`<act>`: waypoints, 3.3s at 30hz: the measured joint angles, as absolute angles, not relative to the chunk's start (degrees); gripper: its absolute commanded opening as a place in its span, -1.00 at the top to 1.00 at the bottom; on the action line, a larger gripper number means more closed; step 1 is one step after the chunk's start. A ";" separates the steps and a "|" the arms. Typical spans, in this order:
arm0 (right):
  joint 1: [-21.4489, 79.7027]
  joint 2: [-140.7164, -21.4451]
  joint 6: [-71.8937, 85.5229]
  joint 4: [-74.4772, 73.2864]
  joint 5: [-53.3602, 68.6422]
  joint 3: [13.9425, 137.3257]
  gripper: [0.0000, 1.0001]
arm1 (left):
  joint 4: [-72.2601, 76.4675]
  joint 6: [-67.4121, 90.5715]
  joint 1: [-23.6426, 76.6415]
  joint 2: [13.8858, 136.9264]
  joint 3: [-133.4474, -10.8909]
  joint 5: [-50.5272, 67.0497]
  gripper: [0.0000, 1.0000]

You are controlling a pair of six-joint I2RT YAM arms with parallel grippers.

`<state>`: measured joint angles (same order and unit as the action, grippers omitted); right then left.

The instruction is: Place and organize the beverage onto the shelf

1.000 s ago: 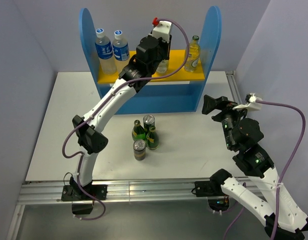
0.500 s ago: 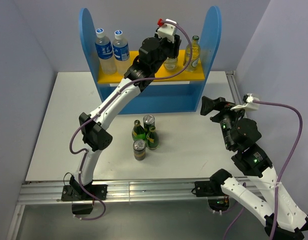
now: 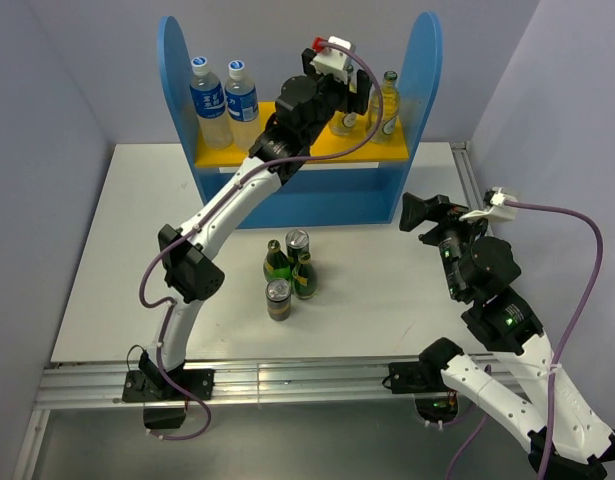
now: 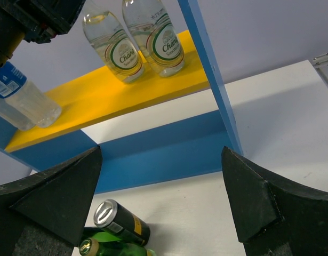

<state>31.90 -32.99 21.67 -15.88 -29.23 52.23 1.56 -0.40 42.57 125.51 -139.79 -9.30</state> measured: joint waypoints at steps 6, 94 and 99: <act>31.90 -33.04 21.71 -15.86 -29.06 51.99 -0.99 | 2.76 -1.89 43.46 120.79 -128.29 -12.25 -0.88; 42.74 -43.57 20.32 -12.64 -24.53 49.25 -1.00 | 6.42 19.16 43.35 60.86 -34.15 -43.27 0.99; 43.40 -42.81 20.58 -11.84 -23.86 48.23 -1.00 | 15.57 17.19 33.15 71.07 -35.11 -36.60 0.99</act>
